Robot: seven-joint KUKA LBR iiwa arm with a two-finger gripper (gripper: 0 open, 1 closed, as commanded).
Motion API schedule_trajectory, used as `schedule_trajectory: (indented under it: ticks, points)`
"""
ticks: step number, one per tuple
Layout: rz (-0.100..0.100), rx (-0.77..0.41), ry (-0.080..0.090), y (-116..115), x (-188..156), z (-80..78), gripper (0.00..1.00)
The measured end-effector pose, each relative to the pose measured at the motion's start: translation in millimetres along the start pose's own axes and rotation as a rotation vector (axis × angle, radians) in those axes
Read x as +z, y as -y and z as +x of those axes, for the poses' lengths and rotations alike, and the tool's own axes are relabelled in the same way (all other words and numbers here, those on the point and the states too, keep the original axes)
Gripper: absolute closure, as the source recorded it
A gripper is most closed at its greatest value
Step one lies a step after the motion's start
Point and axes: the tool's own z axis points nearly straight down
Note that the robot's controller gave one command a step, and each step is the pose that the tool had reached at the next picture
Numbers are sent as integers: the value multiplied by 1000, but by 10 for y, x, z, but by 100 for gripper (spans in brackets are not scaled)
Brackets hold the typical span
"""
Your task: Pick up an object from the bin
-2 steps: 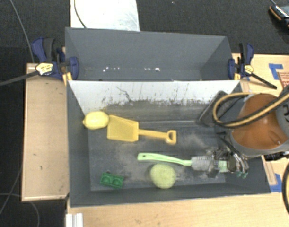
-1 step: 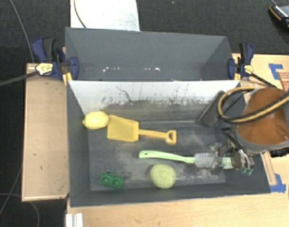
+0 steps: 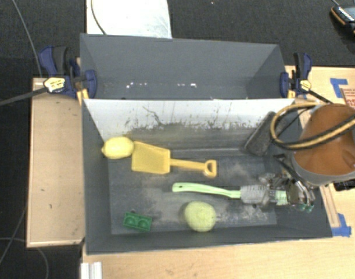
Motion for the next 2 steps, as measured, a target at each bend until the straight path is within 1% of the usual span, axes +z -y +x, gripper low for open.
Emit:
schedule_trajectory:
  ticks: [1, 2]
  points:
    - [-1, -2, -11, -3, -128, 20, 100]
    - [-1, -5, -2, -1, -553, -5, 100]
